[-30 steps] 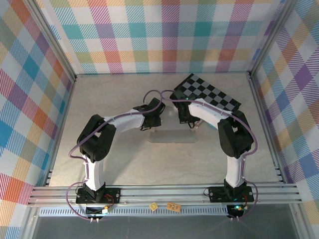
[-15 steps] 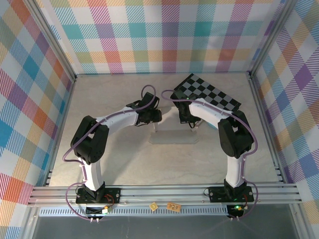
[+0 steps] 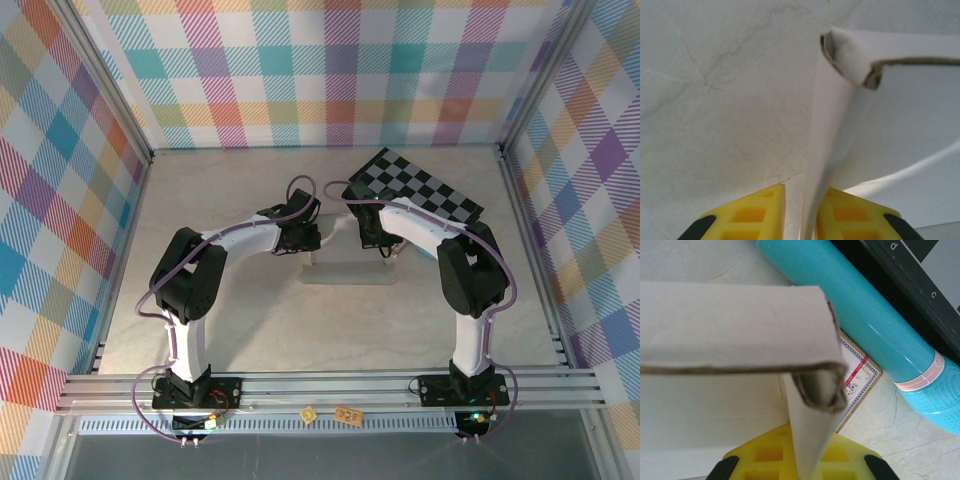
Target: Fold the paper box
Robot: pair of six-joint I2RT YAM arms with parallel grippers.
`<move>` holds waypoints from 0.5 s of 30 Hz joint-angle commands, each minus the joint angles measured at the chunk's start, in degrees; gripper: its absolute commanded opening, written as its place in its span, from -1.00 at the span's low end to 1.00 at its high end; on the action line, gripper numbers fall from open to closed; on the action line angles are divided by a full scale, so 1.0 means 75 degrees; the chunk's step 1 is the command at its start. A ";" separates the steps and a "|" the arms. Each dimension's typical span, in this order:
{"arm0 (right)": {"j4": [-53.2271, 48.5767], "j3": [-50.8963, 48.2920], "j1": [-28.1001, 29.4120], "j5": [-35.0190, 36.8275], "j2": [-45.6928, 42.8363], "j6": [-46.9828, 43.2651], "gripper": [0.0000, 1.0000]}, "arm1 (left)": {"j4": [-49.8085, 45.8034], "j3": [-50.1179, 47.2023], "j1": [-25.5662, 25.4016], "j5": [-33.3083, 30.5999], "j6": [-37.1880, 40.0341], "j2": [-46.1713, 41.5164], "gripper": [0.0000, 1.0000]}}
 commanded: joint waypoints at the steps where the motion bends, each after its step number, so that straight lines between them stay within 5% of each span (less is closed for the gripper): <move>1: -0.0261 -0.0018 -0.0016 0.0122 -0.0179 -0.0069 -1.00 | -0.0086 0.0138 0.0046 -0.0319 0.0067 0.0048 -0.71; 6: -0.0261 -0.0063 -0.0024 0.0129 -0.0184 -0.0050 -1.00 | -0.0125 0.0196 -0.0010 -0.0576 0.0067 0.0010 -0.73; 9: -0.0306 -0.0050 -0.0016 0.0167 -0.0161 0.0004 -1.00 | -0.0484 0.0345 -0.0103 -0.1049 0.0044 0.0069 -1.00; 15: -0.0384 -0.0027 -0.0013 0.0235 -0.0125 0.0120 -1.00 | -0.1413 0.0424 -0.0357 -0.2308 -0.0657 0.0165 -1.00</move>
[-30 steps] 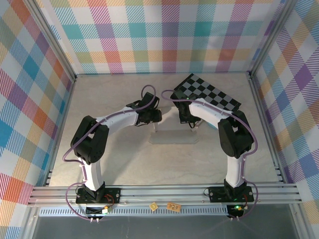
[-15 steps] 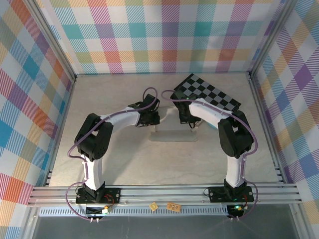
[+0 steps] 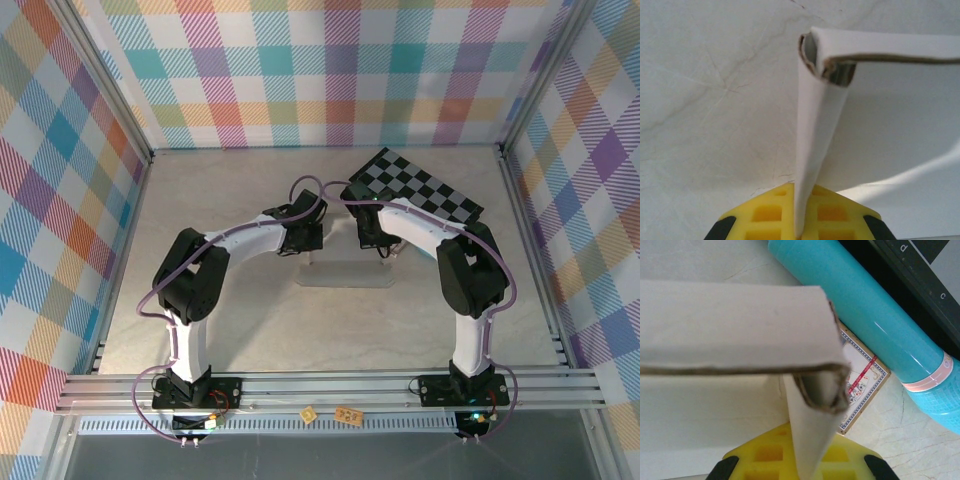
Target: Fold the paper box
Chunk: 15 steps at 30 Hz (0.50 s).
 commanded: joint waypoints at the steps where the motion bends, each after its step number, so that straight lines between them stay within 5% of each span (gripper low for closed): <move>1: -0.0468 -0.0025 -0.0013 0.0283 -0.0104 0.0115 -1.00 | -0.0973 0.0072 -0.0067 -0.1349 -0.0605 0.0115 -1.00; 15: -0.0501 -0.0063 -0.0001 0.0274 -0.0055 0.0173 -1.00 | -0.1663 0.0382 -0.0144 -0.1598 -0.1049 0.0393 -1.00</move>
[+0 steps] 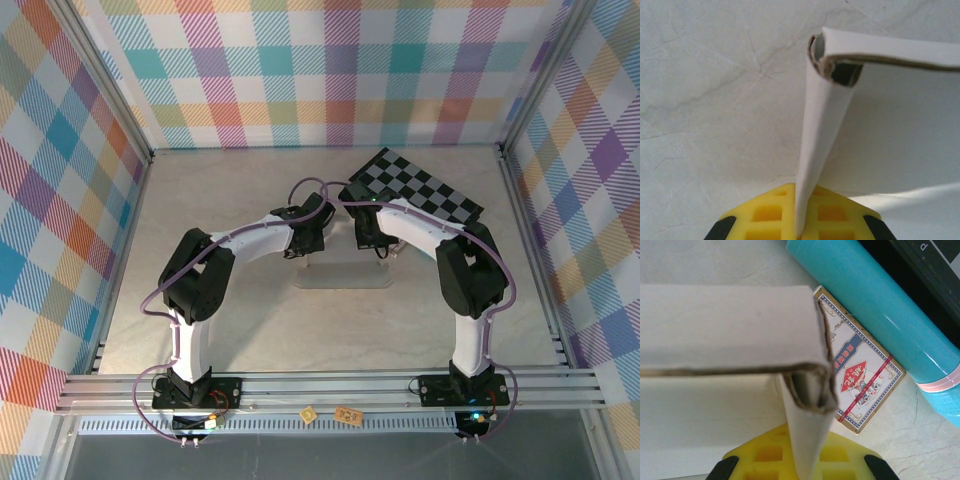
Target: Fold the paper box
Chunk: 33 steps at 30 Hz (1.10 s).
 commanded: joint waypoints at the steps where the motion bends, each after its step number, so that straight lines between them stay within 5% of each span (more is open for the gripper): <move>1: -0.0583 -0.0052 -0.0065 0.0436 -0.0057 0.0146 -1.00 | -0.0879 0.0035 0.0098 -0.0685 -0.0102 0.0191 -1.00; 3: -0.0582 -0.0061 -0.0063 0.0432 -0.0061 0.0137 -1.00 | -0.0802 0.0043 0.0088 -0.0506 0.0002 0.0093 -0.95; 10: -0.0541 -0.0120 -0.0059 0.0371 -0.0128 0.0101 -1.00 | -0.0054 -0.0386 0.0085 0.0112 0.0043 -0.0951 -0.13; 15: -0.0532 -0.0133 -0.0054 0.0361 -0.0153 0.0086 -1.00 | 0.0791 -0.0894 0.0359 0.1396 0.0007 -0.1457 0.06; 21: -0.0510 -0.0148 -0.0054 0.0325 -0.0175 0.0082 -1.00 | 0.0988 -0.1021 0.0584 0.2278 0.0247 -0.1305 -0.02; 33: -0.0526 -0.0121 -0.0045 0.0296 -0.0163 0.0084 -1.00 | 0.1031 -0.0975 0.0590 0.2092 0.0390 -0.0739 -0.49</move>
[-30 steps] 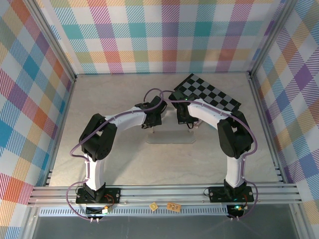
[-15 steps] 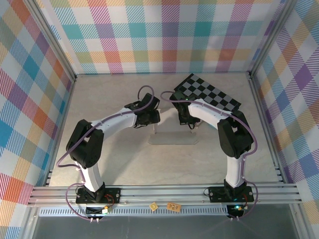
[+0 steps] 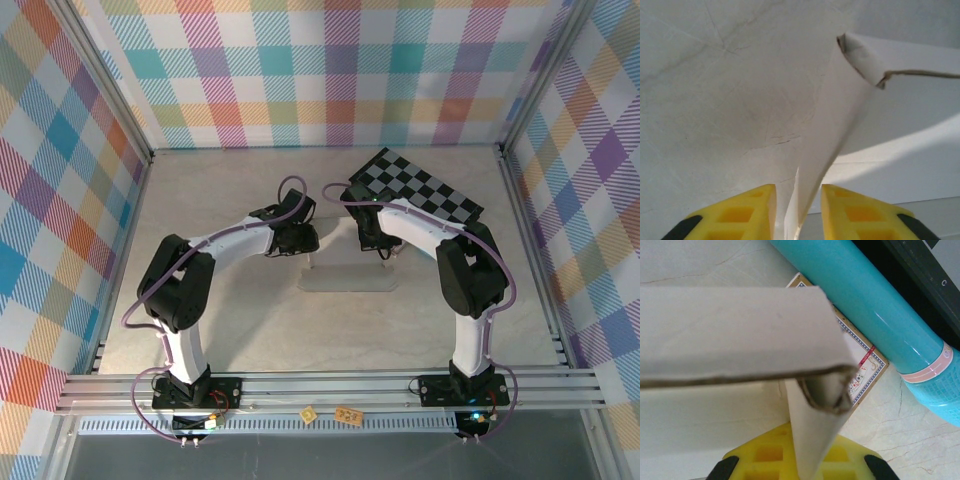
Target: Fold the paper box
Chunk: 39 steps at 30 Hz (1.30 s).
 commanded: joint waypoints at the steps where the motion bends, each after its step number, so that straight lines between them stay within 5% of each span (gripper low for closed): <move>1: -0.0289 -0.0069 -0.0014 0.0121 -0.0163 0.0076 -1.00 | 0.0141 0.0020 0.0017 -0.0186 0.0098 0.0208 -0.51; 11: -0.0319 0.0042 -0.0020 0.0117 -0.0106 0.0125 -1.00 | 0.0085 0.0048 -0.0077 -0.0328 0.0126 0.0520 -0.58; 14: -0.0329 0.0062 -0.0023 0.0134 -0.0104 0.0115 -1.00 | -0.0085 0.0098 -0.0141 -0.0551 0.0173 0.0574 -0.77; 17: -0.0343 0.0090 -0.0028 0.0149 -0.0098 0.0119 -1.00 | -0.0477 0.0177 -0.0291 -0.1129 0.0279 0.0565 -0.99; 26: -0.0390 0.0108 0.0005 0.0181 -0.0064 0.0153 -1.00 | -0.1634 0.0493 -0.0640 -0.2823 -0.0002 0.0567 -1.00; 33: -0.0390 0.0137 0.0043 0.0159 -0.0046 0.0146 -1.00 | -0.1043 0.0791 -0.0569 -0.2149 0.0185 0.0146 -0.24; 39: -0.0380 0.0131 0.0040 0.0129 -0.0035 0.0135 -1.00 | -0.0522 0.1145 -0.0254 -0.0952 0.0435 0.0338 -0.17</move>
